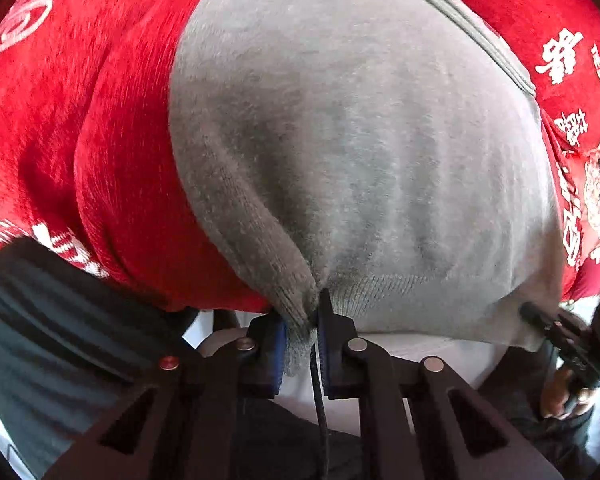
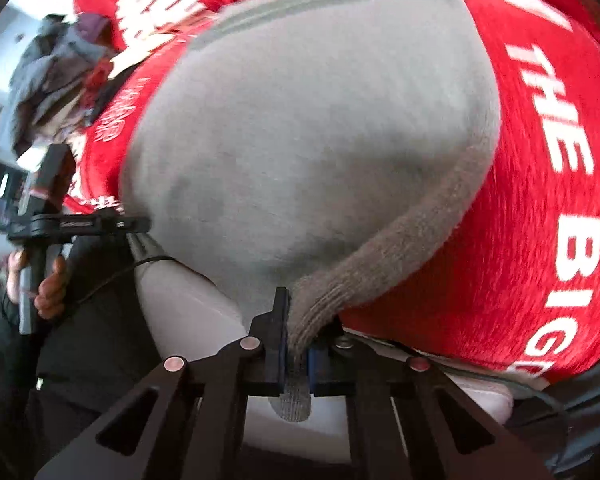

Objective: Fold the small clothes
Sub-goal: 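Close both grippers on the sweatshirt hem, then lift the held hem and fold it over toward the collar with both grippers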

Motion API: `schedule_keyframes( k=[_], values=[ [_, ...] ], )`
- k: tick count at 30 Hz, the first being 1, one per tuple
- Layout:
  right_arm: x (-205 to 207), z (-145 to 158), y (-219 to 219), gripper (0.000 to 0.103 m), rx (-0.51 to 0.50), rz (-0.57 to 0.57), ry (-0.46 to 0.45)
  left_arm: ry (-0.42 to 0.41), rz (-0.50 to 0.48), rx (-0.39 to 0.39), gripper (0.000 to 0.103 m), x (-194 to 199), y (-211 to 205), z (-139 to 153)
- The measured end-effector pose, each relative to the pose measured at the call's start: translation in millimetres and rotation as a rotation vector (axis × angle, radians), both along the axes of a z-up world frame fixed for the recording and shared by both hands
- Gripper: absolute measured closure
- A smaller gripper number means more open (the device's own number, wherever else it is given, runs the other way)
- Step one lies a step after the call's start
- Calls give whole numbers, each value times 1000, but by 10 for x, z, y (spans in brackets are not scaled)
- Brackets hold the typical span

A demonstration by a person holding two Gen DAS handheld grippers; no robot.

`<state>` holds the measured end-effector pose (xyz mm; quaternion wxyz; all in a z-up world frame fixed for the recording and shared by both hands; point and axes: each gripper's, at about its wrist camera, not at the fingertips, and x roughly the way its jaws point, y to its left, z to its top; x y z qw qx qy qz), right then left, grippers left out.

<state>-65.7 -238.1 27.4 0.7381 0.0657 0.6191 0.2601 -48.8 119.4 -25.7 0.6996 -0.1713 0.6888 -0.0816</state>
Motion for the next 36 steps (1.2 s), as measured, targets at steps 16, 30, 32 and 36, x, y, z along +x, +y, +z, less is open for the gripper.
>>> schedule_keyframes(
  k=[16,30,32,36],
  values=[
    [155,632,-604,96,324,-178,-157,-314,178,-247,89,-31,299,683],
    [917,1014,-558,96,369,-268,-287,-460,215,-283,89,724,347,1083],
    [1085,1067,-562,96,367,-279,-301,-475,216,-282,89,920,338,1158],
    [1437,1154,-548,96,363,-291,-322,-501,221,-271,89,1262,296,1237]
  ],
)
